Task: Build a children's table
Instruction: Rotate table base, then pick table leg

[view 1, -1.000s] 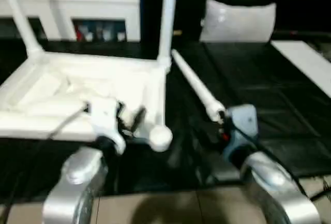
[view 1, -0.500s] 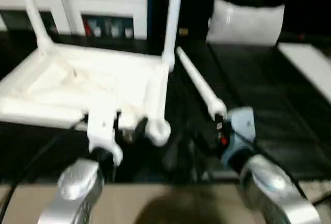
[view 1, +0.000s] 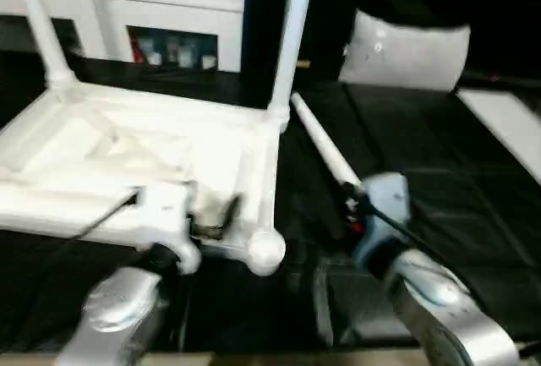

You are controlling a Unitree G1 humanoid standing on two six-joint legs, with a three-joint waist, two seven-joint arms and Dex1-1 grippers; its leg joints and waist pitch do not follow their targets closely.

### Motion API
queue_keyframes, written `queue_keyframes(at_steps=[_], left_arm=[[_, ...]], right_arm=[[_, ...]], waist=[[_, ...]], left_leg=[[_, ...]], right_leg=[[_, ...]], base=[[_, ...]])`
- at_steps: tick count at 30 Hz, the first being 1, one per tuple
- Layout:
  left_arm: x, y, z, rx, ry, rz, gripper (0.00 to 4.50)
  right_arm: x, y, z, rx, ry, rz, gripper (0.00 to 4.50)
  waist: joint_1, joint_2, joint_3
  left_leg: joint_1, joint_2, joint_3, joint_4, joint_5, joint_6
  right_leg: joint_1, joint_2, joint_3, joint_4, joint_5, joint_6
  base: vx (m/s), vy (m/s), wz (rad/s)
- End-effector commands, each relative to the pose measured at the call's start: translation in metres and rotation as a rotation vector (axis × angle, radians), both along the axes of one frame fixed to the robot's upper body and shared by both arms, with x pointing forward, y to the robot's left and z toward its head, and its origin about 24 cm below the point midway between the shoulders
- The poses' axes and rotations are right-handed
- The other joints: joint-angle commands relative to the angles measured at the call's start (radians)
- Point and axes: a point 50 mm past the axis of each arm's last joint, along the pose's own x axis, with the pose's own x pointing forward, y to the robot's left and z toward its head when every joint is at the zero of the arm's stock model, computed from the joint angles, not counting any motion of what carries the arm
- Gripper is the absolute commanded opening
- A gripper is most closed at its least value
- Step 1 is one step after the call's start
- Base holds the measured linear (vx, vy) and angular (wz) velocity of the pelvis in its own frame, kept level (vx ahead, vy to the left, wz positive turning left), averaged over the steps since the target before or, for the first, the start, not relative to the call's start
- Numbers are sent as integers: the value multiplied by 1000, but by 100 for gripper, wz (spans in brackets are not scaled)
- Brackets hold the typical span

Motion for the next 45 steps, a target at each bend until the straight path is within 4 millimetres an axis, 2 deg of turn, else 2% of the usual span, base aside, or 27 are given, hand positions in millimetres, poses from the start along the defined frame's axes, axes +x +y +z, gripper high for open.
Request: queue_keyframes(at_steps=[1, 2, 3, 4, 5, 6, 7, 8, 9, 10, 11, 12, 13, 14, 15, 16, 17, 18, 19, 20, 21, 23, 26, 35, 37, 39, 45], left_arm=[[0, -9, 3, -15, -12, -29, 447], [0, -9, 3, -15, -12, -29, 447], [0, -10, 3, -13, -11, -34, 447], [0, -10, 3, -12, -11, -40, 447], [0, -11, 3, -13, -11, -41, 447], [0, -11, 4, -14, -11, -43, 447], [0, -10, 4, -13, -11, -42, 447], [0, -10, 4, -12, -11, -42, 447], [1, -10, 4, -14, -13, -45, 447], [1, -11, 4, -5, -14, -53, 447], [2, -12, 4, -3, -13, -67, 447], [2, -12, 4, 4, -6, -84, 447], [3, -13, 4, 5, 0, -113, 447], [3, -14, 5, -1, 0, -132, 447], [3, -15, 6, -7, 2, -166, 447], [3, -16, 7, -10, 6, -195, 447], [4, -16, 8, -12, 8, -209, 447], [4, -17, 10, 7, 22, -264, 447], [4, -17, 10, 24, 33, -289, 447], [3, -18, 10, 26, 48, -325, 447], [3, -19, 10, 28, 60, -359, 447], [3, -19, 11, 55, 82, -415, 447], [2, -20, 14, 81, 123, -510, 447], [-3, -24, 23, 84, 214, -698, 447], [-5, -25, 25, 87, 222, -716, 447], [-7, -24, 27, 92, 231, -735, 449], [-9, -24, 29, 94, 248, -742, 450]], right_arm=[[-1, -7, -4, -17, 25, -9, 450], [-1, -6, -4, -22, 25, 4, 450], [-2, -4, -4, -39, 22, 31, 450], [-3, -3, -5, -42, 24, 33, 450], [-3, -3, -5, -39, 28, 28, 450], [-4, -3, -6, -37, 37, 18, 450], [-4, -2, -6, -39, 39, 18, 450], [-4, -2, -6, -42, 40, 19, 450], [-3, -3, -6, -60, 39, 16, 450], [-2, -4, -6, -65, 41, 7, 450], [0, -6, -6, -74, 42, -6, 450], [2, -8, -5, -88, 42, -26, 450], [6, -10, -4, -102, 48, -50, 450], [8, -10, -3, -108, 49, -54, 450], [13, -11, -2, -126, 49, -65, 450], [17, -12, -2, -149, 65, -78, 450], [19, -13, -2, -164, 75, -82, 450], [28, -15, -2, -200, 119, -101, 450], [33, -16, -2, -210, 142, -115, 450], [38, -18, -1, -221, 161, -136, 450], [43, -20, -1, -234, 179, -153, 450], [53, -24, 0, -259, 201, -164, 450], [74, -30, 4, -308, 245, -171, 450], [118, -45, -5, -374, 450, -168, 450], [122, -47, -9, -373, 477, -164, 450], [127, -49, -14, -373, 520, -155, 433], [134, -50, -25, -333, 618, -142, 380]], waist=[[-28, 36, -37], [-32, 24, -39], [-19, -42, -46], [5, -46, -34], [28, -45, -44], [38, -38, -41], [42, -34, -32], [44, -22, -29], [26, 10, -13], [19, 25, -19], [-8, 34, -41], [-19, 38, -42], [-30, 29, -52], [-30, 29, -52], [-12, 3, -67], [-5, 9, -70], [-11, -5, -89], [-11, -3, -86], [-12, -5, -75], [-13, -3, -66], [-4, 3, -51], [2, 12, -39], [9, 12, -26], [18, 16, -32], [22, 15, -41], [30, 16, -52], [46, 15, -54]], left_leg=[[94, 125, -84, -134, 86, 410], [83, 113, -65, -140, 82, 418], [17, 13, 31, -99, -105, 290], [-23, -17, 42, -60, -149, 240], [-61, -4, 20, 37, -71, 148], [-77, 7, 10, 46, -34, 113], [-82, 14, 8, 32, 8, 72], [-74, 21, 10, 8, 26, 63], [-47, 49, 22, -105, 0, 56], [-24, 60, 13, -116, -49, 52], [81, 99, -32, -130, -105, 94], [93, 110, -57, -130, -38, 145], [92, 99, -65, -90, 313, 305], [92, 99, -65, -90, 313, 305], [8, 26, -5, -47, 565, 268], [-29, 17, -5, -54, 667, 195], [-24, 16, -4, -46, 712, 154], [-20, 21, -6, -50, 718, 115], [-16, 21, 2, -59, 639, 51], [-17, 25, 4, -69, 552, 25], [-13, 47, 13, -87, 260, -49], [-10, 58, 15, -106, 51, -100], [4, 57, 22, -113, -138, -117], [-17, 59, 45, -107, -54, -111], [-23, 61, 48, -103, 16, -102], [-28, 60, 55, -95, 134, -81], [-29, 66, 64, -94, 164, -67]], right_leg=[[-105, -30, 18, -3, 49, 74], [-98, -35, 25, -25, 85, 66], [-18, -81, 100, -167, 96, 8], [23, -125, 148, -221, -145, -23], [90, -214, 215, -260, -402, -131], [98, -215, 216, -253, -417, -166], [89, -181, 197, -248, -366, -223], [81, -159, 173, -244, -337, -244], [54, -68, 79, -222, -302, -209], [39, -40, 61, -199, -270, -184], [-20, -23, 41, -140, -112, -168], [-37, -24, 36, -113, -14, -147], [-66, -58, 54, -109, 188, -79], [-66, -58, 54, -109, 188, -79], [6, -91, 102, -126, 487, -96], [35, -84, 108, -108, 711, -89], [45, -72, 107, -101, 793, -88], [40, -65, 103, -98, 815, -89], [35, -57, 100, -108, 769, -96], [33, -60, 100, -118, 695, -99], [30, -75, 103, -141, 428, -120], [26, -79, 102, -149, 211, -132], [7, -81, 107, -160, -49, -136], [4, -82, 106, -158, -16, -160], [10, -80, 106, -149, 76, -172], [11, -74, 104, -134, 272, -198], [10, -73, 99, -129, 351, -223]], base=[[140, 32, 5], [114, -8, 3], [85, -77, 2], [85, -77, 2], [96, -70, -6], [113, -19, -8], [113, -19, -8], [108, -5, 1], [121, 41, -2], [121, 41, -2], [136, 51, 8], [130, 23, 16], [130, 23, 16], [108, 16, 7], [66, 6, 3], [66, 6, 3], [0, 0, 0], [0, 0, 0], [0, 0, 0], [0, 0, 0], [-72, -38, -1], [-85, -35, -1], [-94, -23, -2], [-41, -12, 1], [0, 0, 0], [0, 0, 0], [0, 0, 0]])
